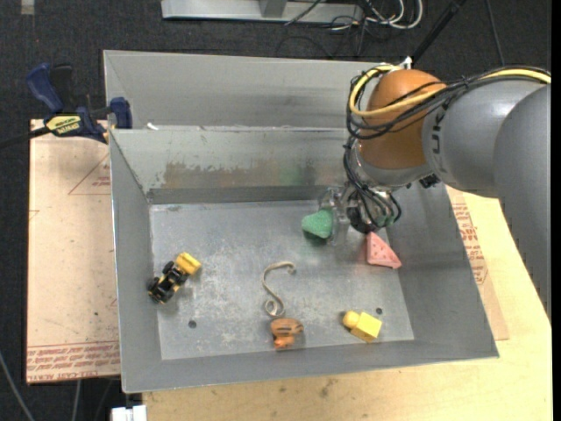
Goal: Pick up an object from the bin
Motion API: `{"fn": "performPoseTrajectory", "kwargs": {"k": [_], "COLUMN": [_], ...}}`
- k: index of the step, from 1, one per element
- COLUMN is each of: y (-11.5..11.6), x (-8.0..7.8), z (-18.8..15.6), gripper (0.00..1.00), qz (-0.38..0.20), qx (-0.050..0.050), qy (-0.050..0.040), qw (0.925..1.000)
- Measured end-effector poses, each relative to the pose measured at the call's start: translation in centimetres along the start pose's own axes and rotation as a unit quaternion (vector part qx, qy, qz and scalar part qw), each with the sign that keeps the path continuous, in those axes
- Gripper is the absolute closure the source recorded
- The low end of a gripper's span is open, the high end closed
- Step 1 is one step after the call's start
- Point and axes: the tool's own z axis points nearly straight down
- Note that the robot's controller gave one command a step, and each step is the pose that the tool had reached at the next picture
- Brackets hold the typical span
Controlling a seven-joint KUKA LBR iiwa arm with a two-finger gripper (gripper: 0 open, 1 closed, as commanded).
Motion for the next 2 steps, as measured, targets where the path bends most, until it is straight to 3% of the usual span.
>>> {"fn": "performPoseTrajectory", "kwargs": {"k": [1, 2], "y": [0.0, -4.4], "x": [0.0, 1.2], "z": [0.0, -13.7], "gripper": [1.0, 1.0], "qz": [0.0, 0.002], "qx": [0.0, 0.0], "qy": [0.0, -0.0001], "qw": [1.0, 1.0]}}
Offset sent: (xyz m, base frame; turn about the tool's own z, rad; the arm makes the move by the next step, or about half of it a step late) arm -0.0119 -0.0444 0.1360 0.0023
